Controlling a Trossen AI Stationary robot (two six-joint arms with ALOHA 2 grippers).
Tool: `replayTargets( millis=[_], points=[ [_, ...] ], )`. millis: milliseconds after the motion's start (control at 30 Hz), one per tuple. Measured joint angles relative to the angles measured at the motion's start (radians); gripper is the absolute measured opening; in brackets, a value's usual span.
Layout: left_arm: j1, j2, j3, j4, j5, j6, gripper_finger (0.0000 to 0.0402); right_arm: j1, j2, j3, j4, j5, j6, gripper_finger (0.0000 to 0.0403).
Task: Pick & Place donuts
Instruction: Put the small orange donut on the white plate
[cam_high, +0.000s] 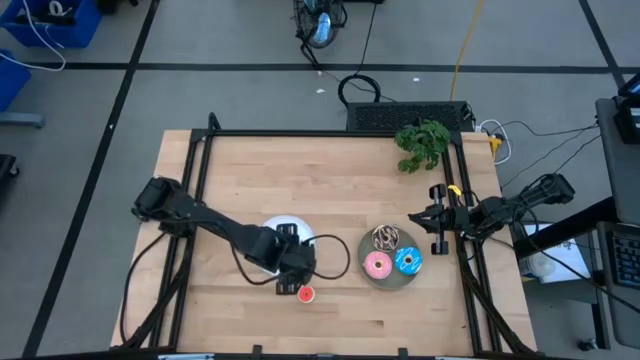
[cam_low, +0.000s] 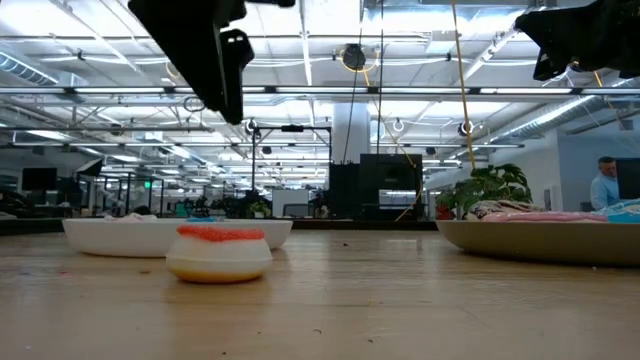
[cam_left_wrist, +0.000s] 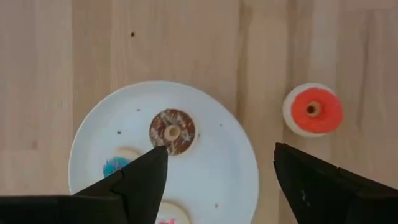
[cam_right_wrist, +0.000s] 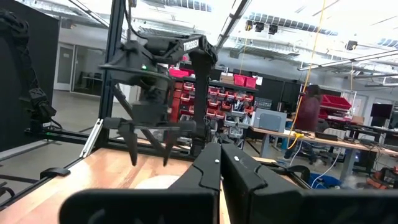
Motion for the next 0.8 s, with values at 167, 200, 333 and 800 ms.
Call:
replayTargets(
  millis=[167, 200, 333, 800],
  points=[
    [-0.029, 0.021, 0.070, -0.016, -0.023, 0.012, 0.0283, 0.000, 0.000, 0.000, 0.000, 0.000, 0.000, 0.0000],
    [-0.032, 0.021, 0.081, -0.014, -0.026, 0.013, 0.0283, 0.000, 0.000, 0.000, 0.000, 0.000, 0.000, 0.0000],
    [-0.042, 0.021, 0.119, -0.052, -0.046, -0.004, 0.0283, 0.000, 0.000, 0.000, 0.000, 0.000, 0.008, 0.0000],
    [-0.079, 0.019, 0.396, -0.311, -0.208, -0.074, 0.0283, 0.000, 0.000, 0.000, -0.001, 0.000, 0.008, 0.0000]
  ],
)
